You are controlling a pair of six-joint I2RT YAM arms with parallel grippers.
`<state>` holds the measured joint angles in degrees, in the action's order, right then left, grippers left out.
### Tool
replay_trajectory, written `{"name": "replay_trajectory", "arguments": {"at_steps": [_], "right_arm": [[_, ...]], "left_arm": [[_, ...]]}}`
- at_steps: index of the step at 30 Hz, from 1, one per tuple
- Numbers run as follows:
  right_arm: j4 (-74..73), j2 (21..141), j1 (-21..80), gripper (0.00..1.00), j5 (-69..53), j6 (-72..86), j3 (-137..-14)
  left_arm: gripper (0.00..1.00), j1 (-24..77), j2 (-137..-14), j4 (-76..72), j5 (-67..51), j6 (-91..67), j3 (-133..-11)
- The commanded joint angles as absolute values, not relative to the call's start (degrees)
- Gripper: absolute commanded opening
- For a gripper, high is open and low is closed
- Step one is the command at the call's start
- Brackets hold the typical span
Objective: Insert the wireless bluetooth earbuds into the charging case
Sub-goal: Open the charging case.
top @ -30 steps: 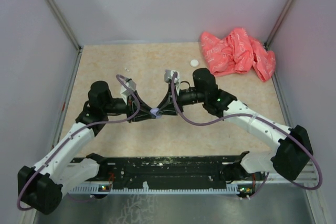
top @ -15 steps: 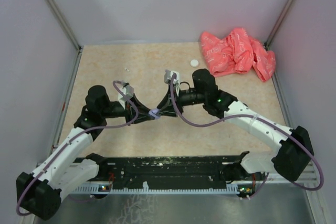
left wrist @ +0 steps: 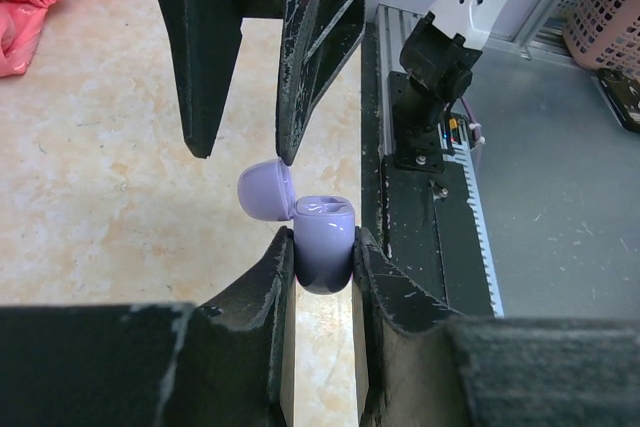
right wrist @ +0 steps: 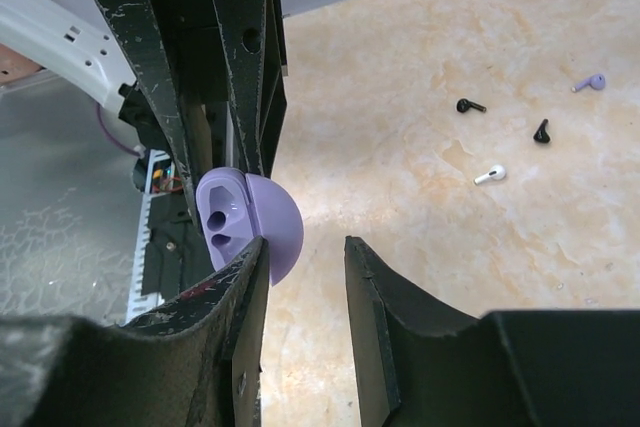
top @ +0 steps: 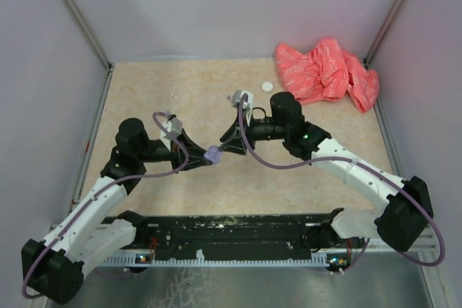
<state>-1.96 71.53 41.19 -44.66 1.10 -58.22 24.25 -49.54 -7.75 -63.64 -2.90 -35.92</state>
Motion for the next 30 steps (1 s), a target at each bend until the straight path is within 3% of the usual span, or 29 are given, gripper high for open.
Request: {"name": "replay_trajectory", "arguments": {"at_steps": [1, 12, 21, 30], "right_arm": [[2.4, 70.0, 40.9, 0.37, -45.0, 3.1, -59.5], [20.0, 60.1, 40.8, 0.58, -39.5, 9.4, -46.8], [40.5, 58.2, 40.8, 0.60, -37.7, 14.6, -35.1], [56.1, 62.5, 41.3, 0.61, -39.6, 17.7, -32.2]], "left_arm": [[0.00, 24.4, -48.1, -10.5, -63.9, -2.9, -35.5], [0.01, 24.4, -45.8, -25.8, -55.6, -11.7, -29.7], [0.01, 24.5, -45.6, -45.4, -53.6, -20.7, -25.4], [0.00, 25.1, -49.2, -61.1, -51.3, -28.6, -23.3]]}}
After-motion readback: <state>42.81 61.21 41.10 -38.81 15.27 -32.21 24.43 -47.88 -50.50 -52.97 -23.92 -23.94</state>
